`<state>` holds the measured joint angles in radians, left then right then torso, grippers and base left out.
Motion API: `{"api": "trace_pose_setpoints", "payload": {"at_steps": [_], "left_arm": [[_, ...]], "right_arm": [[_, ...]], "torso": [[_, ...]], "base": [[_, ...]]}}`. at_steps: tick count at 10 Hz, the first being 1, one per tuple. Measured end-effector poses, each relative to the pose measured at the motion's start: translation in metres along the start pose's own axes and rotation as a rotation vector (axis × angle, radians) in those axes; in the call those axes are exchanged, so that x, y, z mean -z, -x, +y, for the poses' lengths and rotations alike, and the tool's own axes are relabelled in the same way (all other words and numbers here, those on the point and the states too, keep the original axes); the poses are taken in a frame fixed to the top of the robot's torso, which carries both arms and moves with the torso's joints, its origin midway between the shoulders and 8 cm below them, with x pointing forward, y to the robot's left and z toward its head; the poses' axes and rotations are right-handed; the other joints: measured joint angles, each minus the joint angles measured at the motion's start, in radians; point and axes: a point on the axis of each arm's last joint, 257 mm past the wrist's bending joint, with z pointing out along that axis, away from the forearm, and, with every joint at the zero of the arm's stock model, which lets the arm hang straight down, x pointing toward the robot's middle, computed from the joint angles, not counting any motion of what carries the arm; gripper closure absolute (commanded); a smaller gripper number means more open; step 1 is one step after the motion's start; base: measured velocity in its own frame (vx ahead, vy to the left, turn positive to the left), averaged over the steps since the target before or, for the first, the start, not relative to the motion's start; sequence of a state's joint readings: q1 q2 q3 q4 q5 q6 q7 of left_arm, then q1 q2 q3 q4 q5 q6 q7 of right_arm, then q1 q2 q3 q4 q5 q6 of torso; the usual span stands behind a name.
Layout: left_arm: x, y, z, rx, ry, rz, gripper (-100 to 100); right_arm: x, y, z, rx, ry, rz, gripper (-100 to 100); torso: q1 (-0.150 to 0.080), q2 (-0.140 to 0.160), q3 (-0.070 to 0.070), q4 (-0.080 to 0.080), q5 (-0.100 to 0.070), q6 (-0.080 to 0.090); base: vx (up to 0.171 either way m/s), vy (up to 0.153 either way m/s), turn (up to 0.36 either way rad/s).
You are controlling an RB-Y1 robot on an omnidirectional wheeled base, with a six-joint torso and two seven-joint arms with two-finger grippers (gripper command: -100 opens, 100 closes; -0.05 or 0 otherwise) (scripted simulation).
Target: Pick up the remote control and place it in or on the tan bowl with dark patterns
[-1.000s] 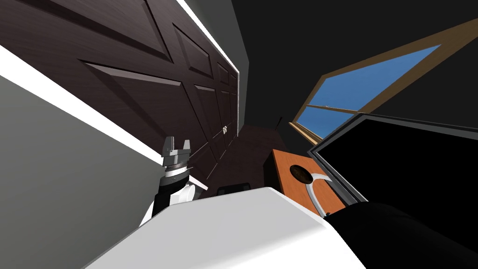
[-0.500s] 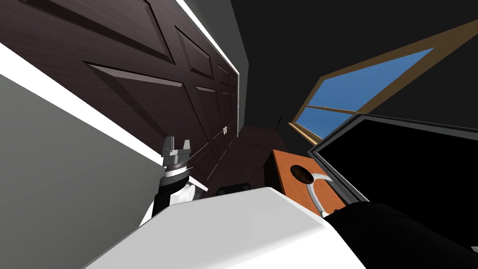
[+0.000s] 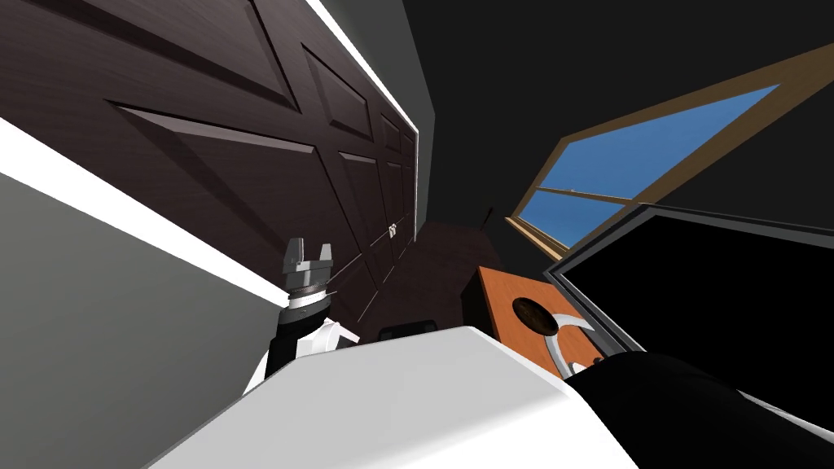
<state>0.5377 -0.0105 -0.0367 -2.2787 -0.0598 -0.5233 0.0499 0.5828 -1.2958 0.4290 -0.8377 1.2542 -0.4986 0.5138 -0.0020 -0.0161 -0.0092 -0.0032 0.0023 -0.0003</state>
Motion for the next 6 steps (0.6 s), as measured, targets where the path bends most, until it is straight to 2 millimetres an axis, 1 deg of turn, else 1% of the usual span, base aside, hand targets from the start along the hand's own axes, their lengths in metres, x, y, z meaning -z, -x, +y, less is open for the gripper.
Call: {"api": "trace_pose_setpoints", "payload": {"at_steps": [1, 2, 6], "left_arm": [[0.000, 0.000, 0.000, 0.000, 0.000, 0.000, 0], [0.000, 0.000, 0.000, 0.000, 0.000, 0.000, 0], [0.000, 0.000, 0.000, 0.000, 0.000, 0.000, 0]], "right_arm": [[0.003, 0.001, -0.003, -0.002, 0.007, -0.008, 100], [0.005, 0.003, -0.003, -0.006, 0.015, -0.017, 100], [0.010, 0.020, 0.003, -0.030, 0.054, -0.079, 100]], "torso": [[-0.002, -0.002, -0.001, -0.001, -0.001, 0.000], [-0.003, -0.001, -0.001, -0.001, -0.001, 0.001], [-0.004, -0.003, -0.003, -0.002, -0.002, 0.002]], "base": [[0.153, -0.103, 0.049], [0.206, -0.137, 0.042], [0.176, -0.118, 0.032]]}}
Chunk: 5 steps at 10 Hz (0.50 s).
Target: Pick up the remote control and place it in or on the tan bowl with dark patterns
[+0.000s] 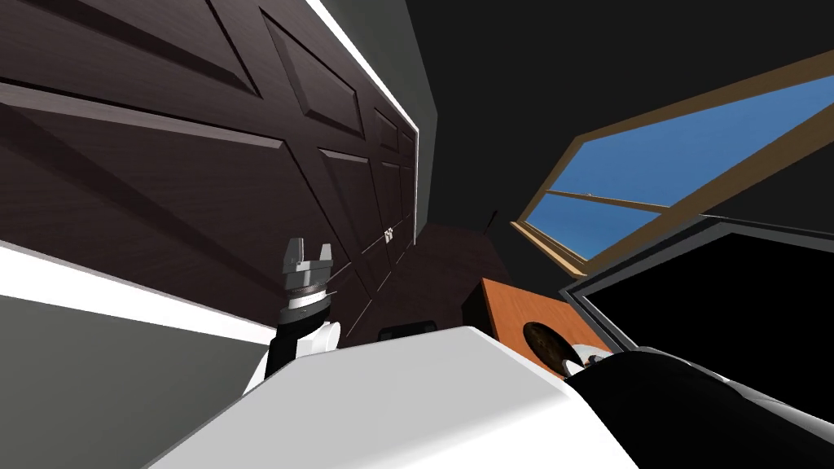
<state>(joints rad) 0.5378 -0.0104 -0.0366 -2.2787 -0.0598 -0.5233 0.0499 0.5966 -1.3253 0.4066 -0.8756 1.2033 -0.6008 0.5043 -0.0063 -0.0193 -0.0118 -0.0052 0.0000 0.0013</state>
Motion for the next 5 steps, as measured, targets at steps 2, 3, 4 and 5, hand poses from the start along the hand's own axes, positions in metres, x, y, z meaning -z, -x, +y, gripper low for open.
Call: {"api": "trace_pose_setpoints", "payload": {"at_steps": [2, 3, 4, 5], "left_arm": [[0.000, 0.000, 0.000, 0.000, 0.000, 0.000, 0], [0.000, 0.000, 0.000, 0.000, 0.000, 0.000, 0], [0.000, 0.000, 0.000, 0.000, 0.000, 0.000, 0], [0.000, 0.000, 0.000, 0.000, 0.000, 0.000, 0]], "right_arm": [[-0.001, 0.013, 0.002, -0.009, 0.018, -0.039, 100], [0.000, 0.018, 0.002, -0.009, 0.027, -0.056, 100], [0.002, 0.022, 0.004, -0.005, 0.038, -0.070, 100], [0.004, 0.024, 0.008, 0.001, 0.052, -0.081, 100]], "torso": [[-0.002, -0.001, 0.000, 0.000, 0.000, 0.000], [-0.002, 0.001, 0.000, 0.000, 0.000, 0.000], [-0.001, 0.003, 0.001, 0.000, 0.000, 0.001], [-0.001, 0.003, 0.001, 0.000, 0.001, 0.001]], "base": [[0.174, -0.151, 0.011], [0.131, -0.137, -0.011], [0.152, -0.141, -0.038], [0.070, -0.065, 0.002]]}}
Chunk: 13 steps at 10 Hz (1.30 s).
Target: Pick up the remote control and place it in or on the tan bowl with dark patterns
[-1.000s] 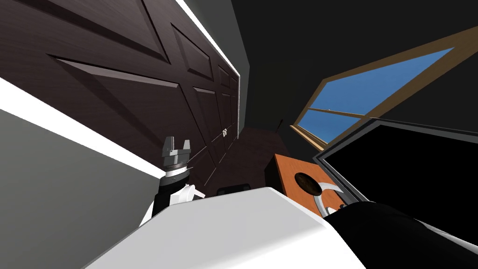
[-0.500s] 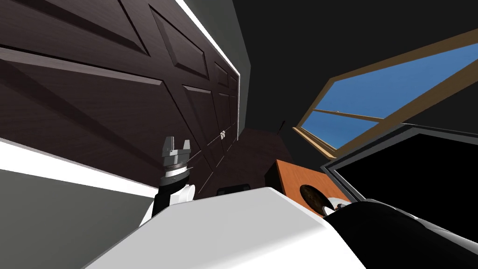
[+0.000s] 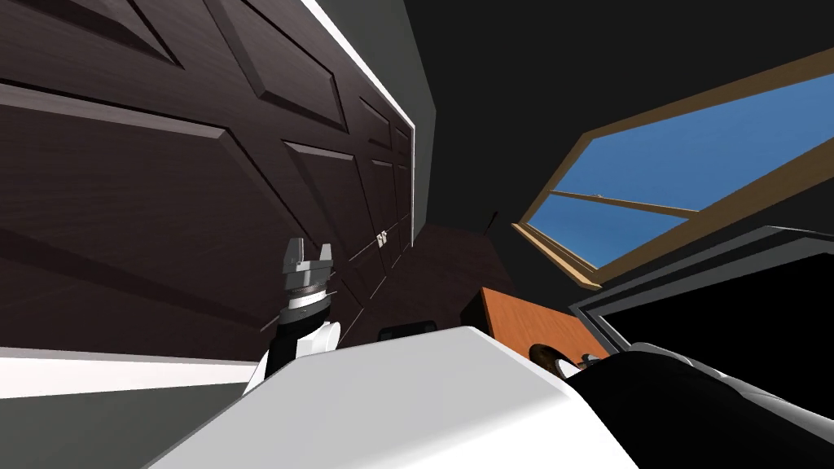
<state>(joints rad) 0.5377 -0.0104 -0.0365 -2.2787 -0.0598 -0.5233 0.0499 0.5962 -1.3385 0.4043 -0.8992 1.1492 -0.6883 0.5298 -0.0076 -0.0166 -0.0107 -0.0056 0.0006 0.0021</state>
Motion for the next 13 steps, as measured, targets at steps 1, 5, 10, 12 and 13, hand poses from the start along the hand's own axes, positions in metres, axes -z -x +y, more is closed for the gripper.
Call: {"api": "trace_pose_setpoints", "payload": {"at_steps": [1, 5, 10, 12, 13], "left_arm": [[0.0000, -0.0001, 0.0000, 0.000, 0.000, 0.000, 0], [-0.0001, -0.0001, 0.0000, 0.000, 0.000, 0.000, 0], [-0.0001, -0.0002, -0.0001, 0.001, 0.000, 0.000, 0], [-0.0001, -0.0001, 0.0000, 0.000, 0.000, 0.000, 0], [-0.0001, -0.0001, 0.0000, 0.000, 0.000, 0.000, 0]], "right_arm": [[0.0005, 0.0000, 0.0009, 0.002, 0.004, -0.001, -100], [0.0005, 0.0000, 0.0005, 0.002, 0.003, -0.001, -100], [0.0083, -0.0059, -0.0039, -0.065, 0.013, -0.001, -100], [0.0088, -0.0068, -0.0037, -0.071, 0.016, -0.002, -100], [0.0088, -0.0070, -0.0036, -0.071, 0.016, -0.001, -100]], "torso": [[0.004, 0.004, 0.002, 0.001, 0.000, 0.000], [0.010, 0.011, 0.006, 0.003, 0.002, 0.000], [0.015, 0.015, 0.009, 0.004, 0.003, 0.001], [0.009, 0.011, 0.007, 0.003, 0.002, 0.001], [0.010, 0.012, 0.007, 0.003, 0.002, 0.000]], "base": [[0.013, -0.013, 0.008], [0.002, -0.001, 0.000], [-0.052, 0.046, 0.169], [0.006, -0.007, -0.020], [0.000, 0.000, 0.000]]}}
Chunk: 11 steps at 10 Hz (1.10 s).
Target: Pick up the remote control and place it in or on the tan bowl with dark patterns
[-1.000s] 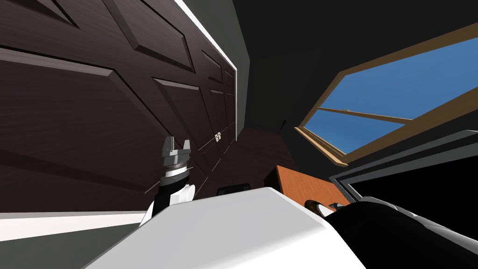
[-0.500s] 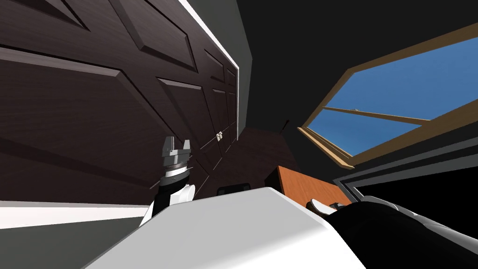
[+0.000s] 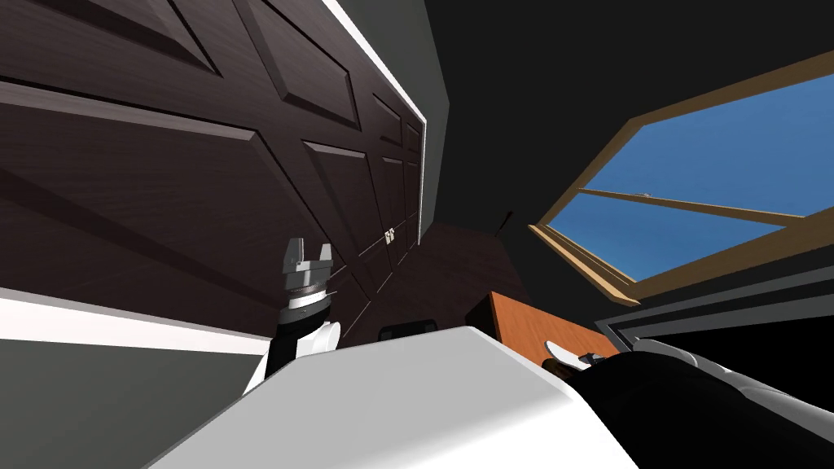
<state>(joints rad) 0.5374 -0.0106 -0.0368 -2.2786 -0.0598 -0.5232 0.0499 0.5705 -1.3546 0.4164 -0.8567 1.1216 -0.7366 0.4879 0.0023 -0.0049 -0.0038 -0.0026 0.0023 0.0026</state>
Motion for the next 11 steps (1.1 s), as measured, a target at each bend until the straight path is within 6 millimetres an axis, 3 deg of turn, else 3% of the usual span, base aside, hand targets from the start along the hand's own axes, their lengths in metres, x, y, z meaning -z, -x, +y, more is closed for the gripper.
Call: {"api": "trace_pose_setpoints", "payload": {"at_steps": [4, 7, 11], "left_arm": [[0.000, 0.000, 0.000, 0.000, 0.000, 0.000, 0], [0.000, 0.000, 0.000, 0.000, 0.000, 0.000, 0], [0.000, 0.000, 0.000, 0.000, 0.000, 0.000, 0]], "right_arm": [[0.000, 0.000, 0.000, 0.000, 0.000, 0.000, -100], [0.009, -0.005, -0.003, -0.043, 0.005, 0.000, -100], [0.014, -0.009, -0.005, -0.075, 0.012, -0.001, -100]], "torso": [[0.000, 0.000, 0.000, 0.000, 0.000, 0.000], [0.005, 0.004, 0.002, 0.001, 0.001, 0.000], [-0.001, 0.000, 0.000, 0.000, 0.000, 0.001]], "base": [[0.000, 0.000, 0.001], [-0.074, 0.082, 0.250], [-0.006, 0.006, 0.020]]}}
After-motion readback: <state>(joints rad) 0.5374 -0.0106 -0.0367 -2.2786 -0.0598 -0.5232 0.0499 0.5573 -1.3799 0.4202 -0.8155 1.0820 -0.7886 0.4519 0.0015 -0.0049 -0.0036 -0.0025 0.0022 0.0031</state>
